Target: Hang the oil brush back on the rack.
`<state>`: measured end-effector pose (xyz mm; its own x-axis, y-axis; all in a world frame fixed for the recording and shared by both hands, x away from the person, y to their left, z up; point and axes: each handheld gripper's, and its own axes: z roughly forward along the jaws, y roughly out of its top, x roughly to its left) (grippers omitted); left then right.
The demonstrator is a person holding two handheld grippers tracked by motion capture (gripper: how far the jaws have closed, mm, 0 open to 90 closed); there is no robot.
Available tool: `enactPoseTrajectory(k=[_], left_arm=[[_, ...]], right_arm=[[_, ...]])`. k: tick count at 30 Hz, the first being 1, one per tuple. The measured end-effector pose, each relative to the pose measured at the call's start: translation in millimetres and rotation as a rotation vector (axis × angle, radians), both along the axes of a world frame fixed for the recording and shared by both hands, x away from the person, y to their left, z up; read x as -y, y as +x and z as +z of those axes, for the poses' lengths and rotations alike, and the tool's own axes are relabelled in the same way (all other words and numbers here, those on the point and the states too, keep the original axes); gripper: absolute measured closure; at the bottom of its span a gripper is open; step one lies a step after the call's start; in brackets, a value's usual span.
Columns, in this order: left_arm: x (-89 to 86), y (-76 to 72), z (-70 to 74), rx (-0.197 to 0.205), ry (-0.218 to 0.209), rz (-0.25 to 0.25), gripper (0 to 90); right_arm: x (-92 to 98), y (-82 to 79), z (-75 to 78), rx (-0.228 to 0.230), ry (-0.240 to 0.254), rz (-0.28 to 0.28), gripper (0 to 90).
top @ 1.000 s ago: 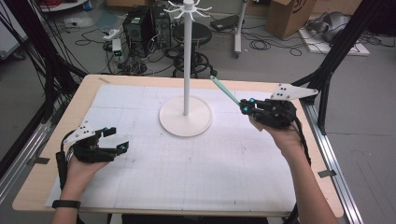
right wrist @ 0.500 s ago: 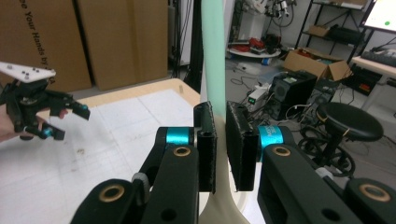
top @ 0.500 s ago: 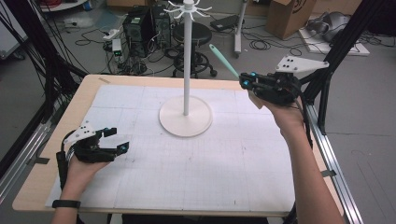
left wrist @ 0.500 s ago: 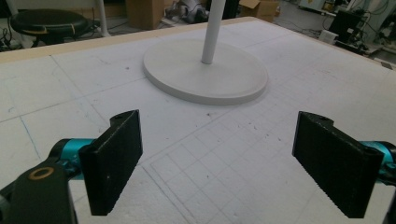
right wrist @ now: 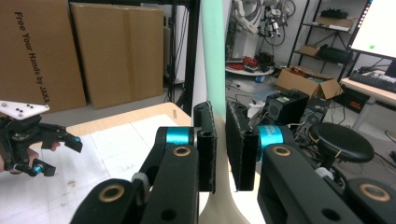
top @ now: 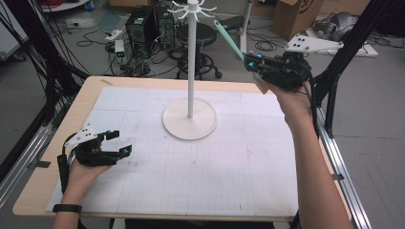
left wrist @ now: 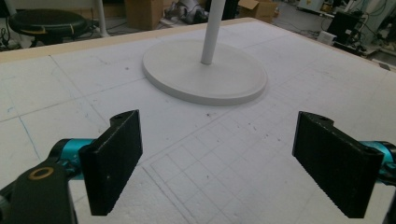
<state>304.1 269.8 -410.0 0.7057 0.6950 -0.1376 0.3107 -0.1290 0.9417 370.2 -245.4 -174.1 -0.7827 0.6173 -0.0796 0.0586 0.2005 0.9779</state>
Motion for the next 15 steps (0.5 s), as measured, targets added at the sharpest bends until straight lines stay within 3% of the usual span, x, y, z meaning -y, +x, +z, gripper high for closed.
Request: enactPoseTrajectory(k=[15], left_arm=[[-0.1,0.1,-0.2,-0.002,-0.001,-0.004,16.5]], right_arm=[[-5.5,11.3,6.6,0.002,0.004,-0.025,83.1]])
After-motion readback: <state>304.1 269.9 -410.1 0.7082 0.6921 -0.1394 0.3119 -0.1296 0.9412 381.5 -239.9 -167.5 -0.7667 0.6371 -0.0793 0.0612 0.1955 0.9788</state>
